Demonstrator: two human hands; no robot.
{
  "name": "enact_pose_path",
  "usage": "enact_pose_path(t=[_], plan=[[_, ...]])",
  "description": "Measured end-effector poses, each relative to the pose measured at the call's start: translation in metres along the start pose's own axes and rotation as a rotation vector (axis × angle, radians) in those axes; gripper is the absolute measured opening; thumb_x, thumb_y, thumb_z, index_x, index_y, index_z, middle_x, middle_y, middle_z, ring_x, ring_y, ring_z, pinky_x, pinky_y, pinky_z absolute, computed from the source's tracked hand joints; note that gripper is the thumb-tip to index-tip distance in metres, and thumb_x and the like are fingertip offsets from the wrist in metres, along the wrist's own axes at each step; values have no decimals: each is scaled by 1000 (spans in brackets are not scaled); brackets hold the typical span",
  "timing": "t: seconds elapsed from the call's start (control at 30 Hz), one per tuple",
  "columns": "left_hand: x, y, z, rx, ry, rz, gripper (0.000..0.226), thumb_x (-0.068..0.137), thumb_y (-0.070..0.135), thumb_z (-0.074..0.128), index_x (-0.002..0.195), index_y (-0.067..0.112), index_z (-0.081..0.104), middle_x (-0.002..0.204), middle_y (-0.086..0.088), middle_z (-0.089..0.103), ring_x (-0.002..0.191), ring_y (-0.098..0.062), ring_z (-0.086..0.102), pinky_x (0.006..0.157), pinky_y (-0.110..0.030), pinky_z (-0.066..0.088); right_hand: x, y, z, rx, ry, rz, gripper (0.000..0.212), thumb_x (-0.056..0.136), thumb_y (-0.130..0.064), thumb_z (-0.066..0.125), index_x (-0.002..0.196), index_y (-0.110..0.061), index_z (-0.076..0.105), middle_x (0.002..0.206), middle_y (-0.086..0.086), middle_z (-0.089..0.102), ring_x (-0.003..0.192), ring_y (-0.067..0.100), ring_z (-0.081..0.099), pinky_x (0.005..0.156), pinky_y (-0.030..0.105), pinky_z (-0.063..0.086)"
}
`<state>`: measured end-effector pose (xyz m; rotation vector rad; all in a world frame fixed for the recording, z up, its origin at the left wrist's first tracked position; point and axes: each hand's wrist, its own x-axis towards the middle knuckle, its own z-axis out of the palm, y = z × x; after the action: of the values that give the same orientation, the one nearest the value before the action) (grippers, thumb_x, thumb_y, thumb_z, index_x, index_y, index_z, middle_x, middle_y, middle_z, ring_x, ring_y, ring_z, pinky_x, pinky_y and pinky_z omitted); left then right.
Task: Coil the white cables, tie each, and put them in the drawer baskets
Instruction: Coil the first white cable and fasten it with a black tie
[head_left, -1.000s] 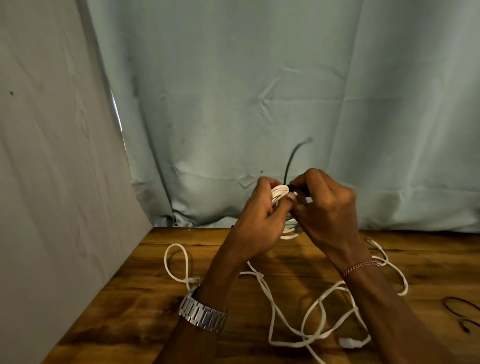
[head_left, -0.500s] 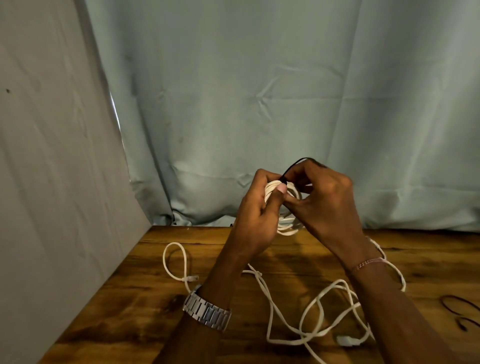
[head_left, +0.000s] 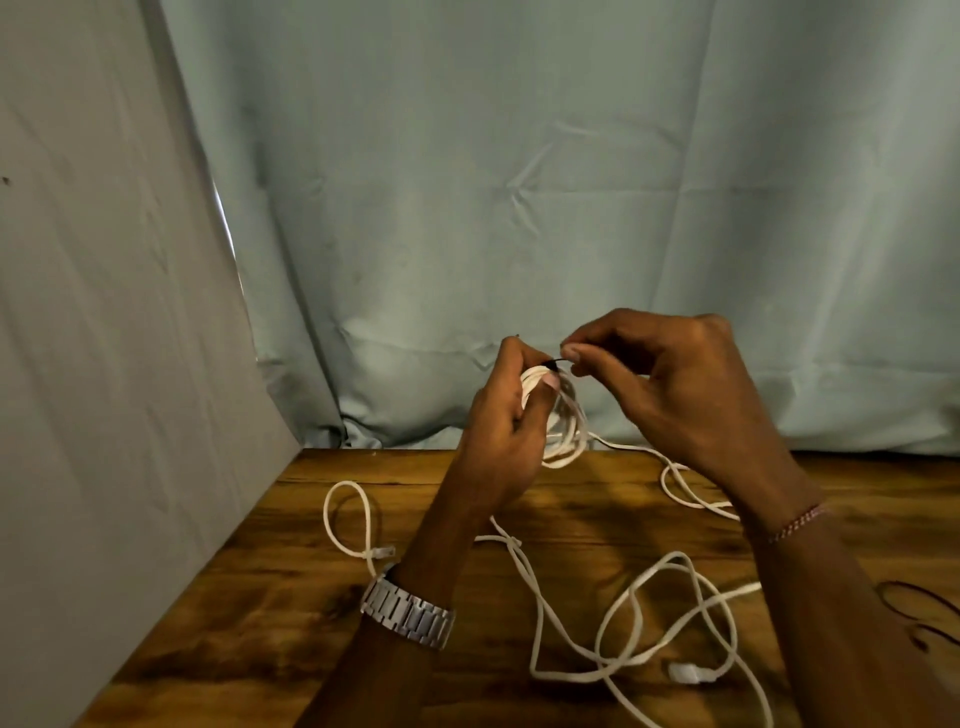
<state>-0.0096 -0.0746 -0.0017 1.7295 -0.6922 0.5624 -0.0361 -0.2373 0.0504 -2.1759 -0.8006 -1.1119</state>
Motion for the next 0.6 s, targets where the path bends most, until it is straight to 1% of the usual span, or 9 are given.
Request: enact_pose_path(t=[0.07, 0.13, 0.23, 0.3, 0.37, 0.43, 0.47, 0.53, 0.6], plan=[[0, -2, -2, 31, 21, 24, 14, 106, 19, 46, 112, 8, 49, 86, 6, 62, 73, -5, 62, 67, -26, 51, 0, -2, 2, -39, -32, 53, 19, 92, -29, 68, 104, -17, 77, 89, -5, 76, 73, -3, 67, 71, 17, 59], [1, -3, -2, 57, 33, 46, 14, 106, 20, 47, 113, 8, 50, 90, 2, 66, 80, -10, 66, 72, -30, 56, 0, -3, 4, -35, -74, 177, 22, 93, -36, 65, 104, -19, 75, 88, -7, 74, 72, 1, 69, 70, 21, 59], [0, -4, -2, 96, 22, 102, 16, 106, 23, 46, 114, 9, 49, 94, -1, 67, 84, -13, 68, 71, -31, 57, 1, -4, 7, 40, -114, 326, 30, 96, -47, 57, 95, -22, 73, 76, -10, 71, 63, -1, 66, 61, 19, 56], [1, -6, -2, 138, 0, 134, 17, 106, 24, 45, 116, 11, 49, 97, -2, 67, 84, -13, 67, 68, -26, 54, 2, -4, 8, 77, -171, 400, 33, 99, -49, 53, 89, -24, 73, 69, -8, 67, 57, -3, 60, 53, 17, 48], [1, -7, -2, 165, -16, 167, 15, 106, 21, 45, 116, 10, 49, 94, -1, 66, 78, -9, 64, 65, -20, 47, 1, -6, 10, 98, -252, 447, 36, 101, -47, 50, 85, -24, 72, 63, -6, 63, 53, 0, 55, 54, 23, 42], [1, -8, -2, 181, -31, 193, 14, 107, 20, 44, 115, 10, 49, 91, -1, 66, 76, -8, 63, 62, -25, 48, 2, -8, 12, 252, -293, 536, 39, 104, -41, 47, 78, -20, 68, 58, -9, 61, 52, 3, 56, 55, 22, 41], [0, -8, 0, 188, -35, 195, 14, 107, 21, 44, 115, 11, 48, 91, -2, 65, 76, -10, 63, 62, -30, 50, 2, -9, 13, 390, -281, 603, 41, 106, -35, 47, 71, -20, 64, 53, -11, 57, 47, 3, 53, 52, 19, 37], [-2, -8, 3, 187, -29, 178, 15, 107, 22, 44, 117, 12, 47, 93, -1, 65, 80, -11, 65, 66, -33, 54, 4, -12, 18, 645, -183, 726, 47, 105, -24, 48, 58, -22, 57, 49, -12, 43, 44, 3, 38, 49, 22, 29], [-3, -9, 7, 185, -38, 142, 18, 107, 23, 44, 121, 13, 45, 99, -2, 66, 84, -12, 67, 69, -33, 56, 5, -14, 24, 743, -60, 796, 50, 101, -19, 49, 51, -22, 51, 49, -8, 38, 46, 8, 31, 48, 27, 25]])
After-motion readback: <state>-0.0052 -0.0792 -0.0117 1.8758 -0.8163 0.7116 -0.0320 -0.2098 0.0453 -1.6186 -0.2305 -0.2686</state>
